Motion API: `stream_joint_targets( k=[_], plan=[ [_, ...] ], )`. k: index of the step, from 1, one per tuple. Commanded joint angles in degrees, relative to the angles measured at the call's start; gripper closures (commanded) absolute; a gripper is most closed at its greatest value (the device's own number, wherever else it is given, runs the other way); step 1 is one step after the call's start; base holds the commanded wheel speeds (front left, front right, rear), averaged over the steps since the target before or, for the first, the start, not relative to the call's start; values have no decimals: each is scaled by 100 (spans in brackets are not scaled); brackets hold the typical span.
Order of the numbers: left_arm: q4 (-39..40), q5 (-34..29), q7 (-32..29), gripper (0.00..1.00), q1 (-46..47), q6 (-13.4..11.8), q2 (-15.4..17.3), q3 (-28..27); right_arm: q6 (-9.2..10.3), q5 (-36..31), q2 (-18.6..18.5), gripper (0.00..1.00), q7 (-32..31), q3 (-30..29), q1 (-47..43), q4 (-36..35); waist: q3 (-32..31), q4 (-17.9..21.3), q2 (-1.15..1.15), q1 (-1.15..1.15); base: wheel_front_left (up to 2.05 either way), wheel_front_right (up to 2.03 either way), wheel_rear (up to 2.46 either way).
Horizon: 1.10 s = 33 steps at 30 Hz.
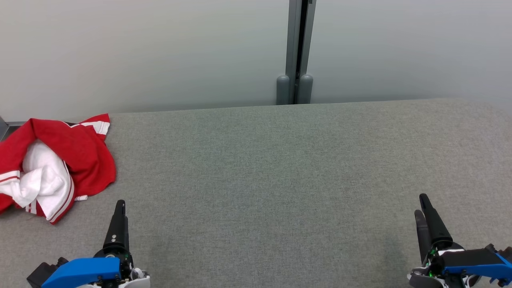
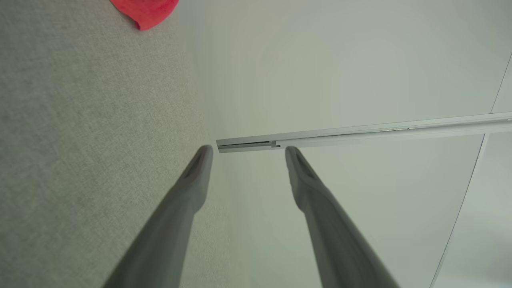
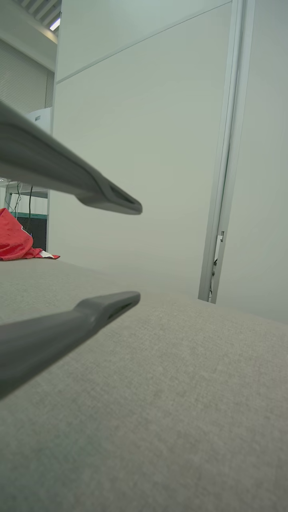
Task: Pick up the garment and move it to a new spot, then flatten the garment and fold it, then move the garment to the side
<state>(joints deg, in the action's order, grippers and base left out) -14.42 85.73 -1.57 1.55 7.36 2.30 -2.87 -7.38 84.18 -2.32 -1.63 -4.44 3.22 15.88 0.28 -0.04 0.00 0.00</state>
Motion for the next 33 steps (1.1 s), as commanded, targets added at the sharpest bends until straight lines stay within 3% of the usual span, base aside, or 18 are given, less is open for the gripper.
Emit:
stream_joint_targets(
  k=[1,20,33],
  plan=[
    [139,-155,46,0,94,5,45,32,-4,-177,-28,0,50,-24,41,-129,1,-3,0,0,0,0,0],
    [681,-2656,473,0,13,-365,54,380,-7,-2522,-40,0,477,192,-83,-739,40,-19,0,0,0,0,0],
    [684,-4151,720,0,-147,-540,58,647,-9,-4043,-48,0,724,505,-157,-641,53,-28,0,0,0,0,0]
  ],
)
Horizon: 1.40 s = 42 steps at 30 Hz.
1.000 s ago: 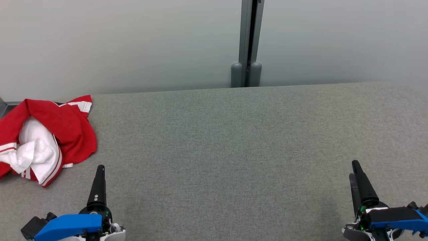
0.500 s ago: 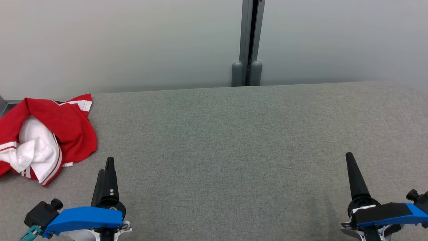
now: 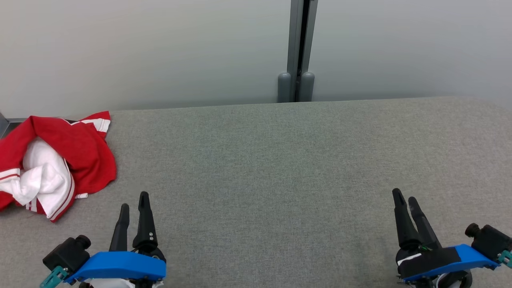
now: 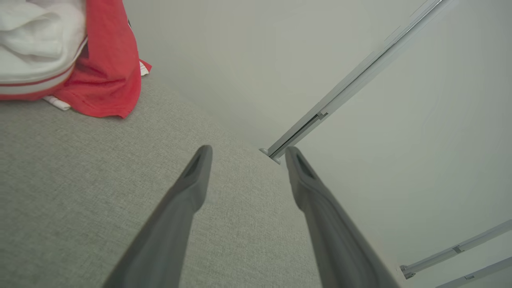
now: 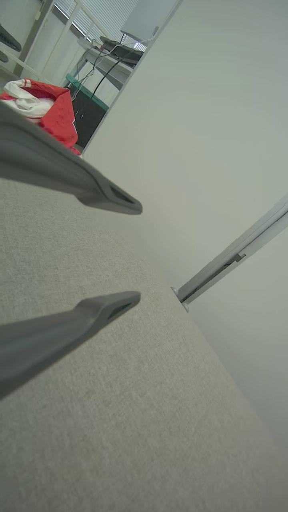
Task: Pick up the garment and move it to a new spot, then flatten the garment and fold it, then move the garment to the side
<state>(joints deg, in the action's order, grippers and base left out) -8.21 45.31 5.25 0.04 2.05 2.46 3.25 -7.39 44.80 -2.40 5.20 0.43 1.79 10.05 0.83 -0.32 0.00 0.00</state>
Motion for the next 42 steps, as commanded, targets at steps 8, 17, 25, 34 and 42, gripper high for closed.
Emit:
stream_joint_targets(
  k=[8,17,25,34,42],
  plan=[
    [-4,-787,174,0,-50,-98,45,164,-9,-756,-44,0,176,127,-24,57,-8,-4,0,0,0,0,0],
    [-106,-1389,319,0,-119,-157,46,210,-10,-1445,-48,0,324,199,-40,130,0,12,0,0,0,0,0],
    [-240,-1819,435,0,-170,-172,48,251,-11,-2029,-52,0,440,238,-76,207,-14,13,0,0,0,0,0],
    [-345,-2165,549,0,-213,-177,48,282,-12,-2571,-55,0,546,227,-71,272,-28,9,0,0,0,0,0],
    [-396,-2471,649,0,-253,-155,49,230,-13,-3020,-58,0,654,216,-89,283,-25,0,0,0,0,0,0]
  ],
)
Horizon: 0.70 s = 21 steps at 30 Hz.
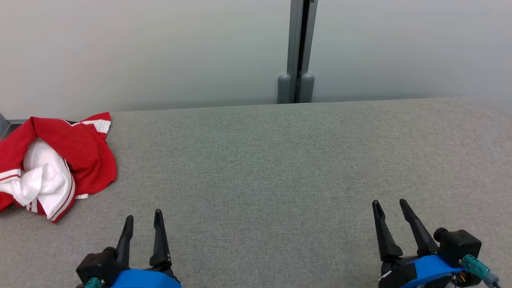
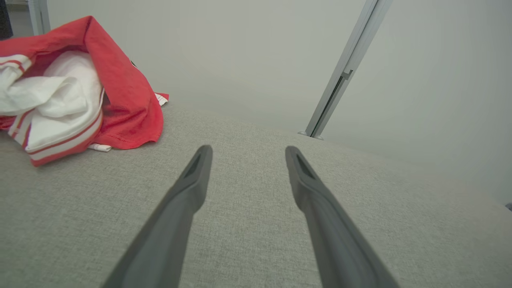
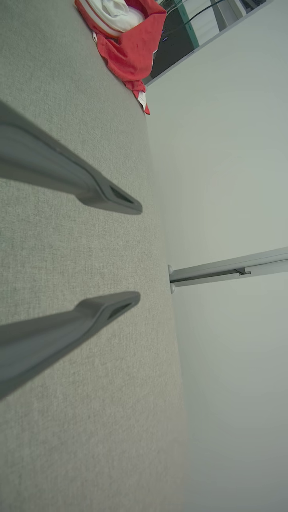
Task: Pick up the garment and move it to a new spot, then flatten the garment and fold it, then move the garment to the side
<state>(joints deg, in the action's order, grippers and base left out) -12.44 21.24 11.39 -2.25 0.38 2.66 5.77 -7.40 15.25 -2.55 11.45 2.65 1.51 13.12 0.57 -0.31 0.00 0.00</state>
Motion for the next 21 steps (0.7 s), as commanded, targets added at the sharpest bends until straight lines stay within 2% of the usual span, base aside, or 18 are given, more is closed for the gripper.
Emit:
stream_joint_targets(
  k=[1,21],
  plan=[
    [27,-108,49,0,-26,15,29,-29,-12,-119,-42,0,38,-8,-63,-21,1,-1,0,0,0,0,0],
    [-219,-780,275,0,-83,51,28,62,-9,-1013,-47,0,269,-38,-86,18,6,-11,0,0,0,0,0]
  ],
)
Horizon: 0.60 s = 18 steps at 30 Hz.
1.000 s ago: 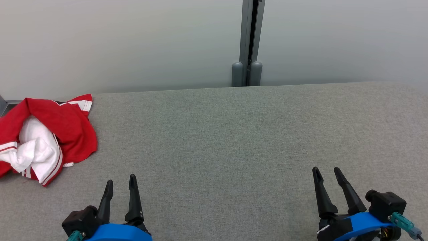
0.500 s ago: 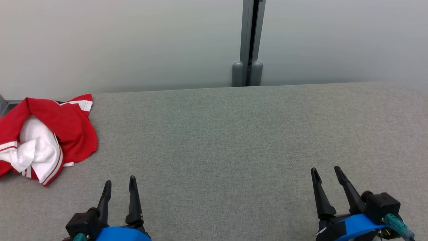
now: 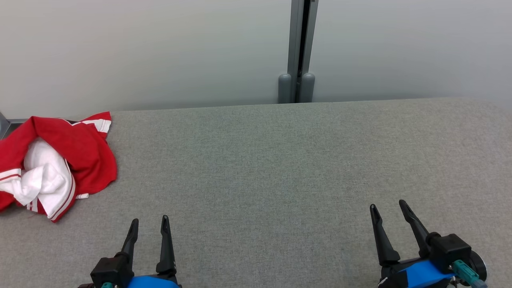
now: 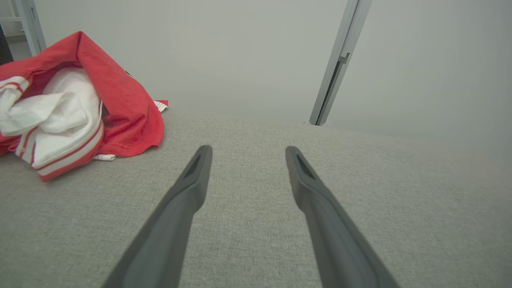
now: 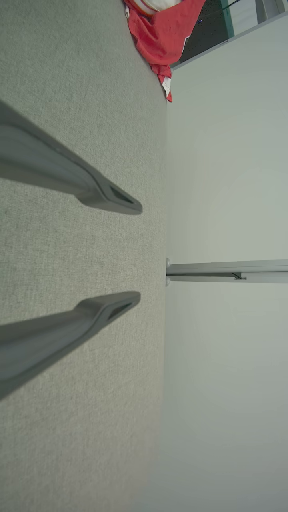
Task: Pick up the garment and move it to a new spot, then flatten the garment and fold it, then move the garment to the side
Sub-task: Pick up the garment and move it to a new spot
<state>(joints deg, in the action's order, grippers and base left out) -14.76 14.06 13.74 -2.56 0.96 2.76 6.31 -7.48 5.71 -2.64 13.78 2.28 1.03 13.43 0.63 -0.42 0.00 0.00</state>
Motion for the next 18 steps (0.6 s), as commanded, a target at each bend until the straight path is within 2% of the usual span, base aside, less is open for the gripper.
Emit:
stream_joint_targets(
  k=[1,12,18],
  plan=[
    [-1,-91,55,0,-59,-6,19,16,-2,-101,-38,0,48,3,-38,-11,-1,-2,0,0,0,0,0],
    [-74,-416,160,0,-83,-49,20,78,-2,-528,-41,0,159,21,-61,-10,10,-6,0,0,0,0,0],
    [-94,-348,155,0,-65,-38,19,77,-2,-478,-40,0,153,4,-58,-34,15,-7,0,0,0,0,0]
  ],
)
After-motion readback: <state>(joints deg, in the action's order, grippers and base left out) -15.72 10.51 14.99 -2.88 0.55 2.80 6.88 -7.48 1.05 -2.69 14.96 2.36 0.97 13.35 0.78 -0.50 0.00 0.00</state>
